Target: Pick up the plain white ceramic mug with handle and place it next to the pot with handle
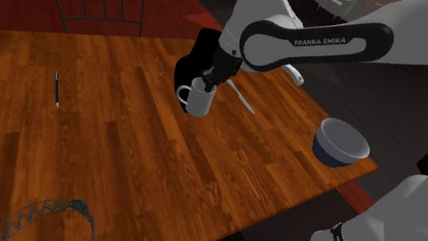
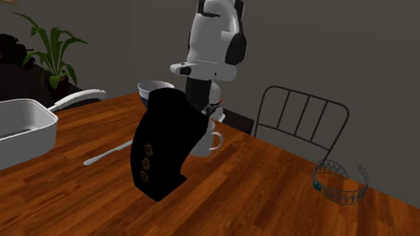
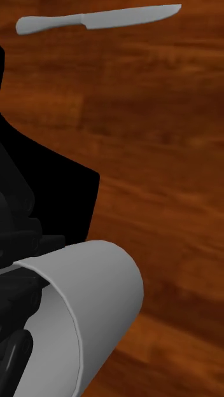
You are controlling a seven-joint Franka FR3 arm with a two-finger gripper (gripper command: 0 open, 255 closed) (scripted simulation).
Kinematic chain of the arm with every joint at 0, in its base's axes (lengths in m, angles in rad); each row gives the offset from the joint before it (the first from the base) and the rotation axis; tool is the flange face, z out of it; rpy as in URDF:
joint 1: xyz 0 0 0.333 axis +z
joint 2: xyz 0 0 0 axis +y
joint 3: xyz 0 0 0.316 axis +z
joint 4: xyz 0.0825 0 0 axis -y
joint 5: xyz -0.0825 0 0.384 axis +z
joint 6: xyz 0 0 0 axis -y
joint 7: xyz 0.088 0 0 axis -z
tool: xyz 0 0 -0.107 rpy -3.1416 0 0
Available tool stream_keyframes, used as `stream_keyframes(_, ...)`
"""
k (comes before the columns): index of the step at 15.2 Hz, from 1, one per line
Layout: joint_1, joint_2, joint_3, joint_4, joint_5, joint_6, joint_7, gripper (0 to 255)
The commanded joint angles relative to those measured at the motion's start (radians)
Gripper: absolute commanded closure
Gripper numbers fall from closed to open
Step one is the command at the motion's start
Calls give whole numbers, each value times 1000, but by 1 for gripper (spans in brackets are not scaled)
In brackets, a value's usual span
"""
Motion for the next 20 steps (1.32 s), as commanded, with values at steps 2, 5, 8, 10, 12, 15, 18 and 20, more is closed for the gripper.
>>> stream_keyframes(2,0,-12,1,27,4,-39,-2,255)
stream_keyframes(5,0,-23,1,54,7,-77,-5,255)
stream_keyframes(8,0,-33,1,84,10,-116,-7,255)
stream_keyframes(10,-1,-38,1,104,12,-142,-9,255)
stream_keyframes(12,-1,-42,2,126,13,-168,-10,255)
stream_keyframes(15,-1,-48,2,160,15,-207,-11,255)
stream_keyframes(18,-1,-51,2,197,16,-246,-13,255)
stream_keyframes(20,-1,-52,2,222,16,-273,-13,255)
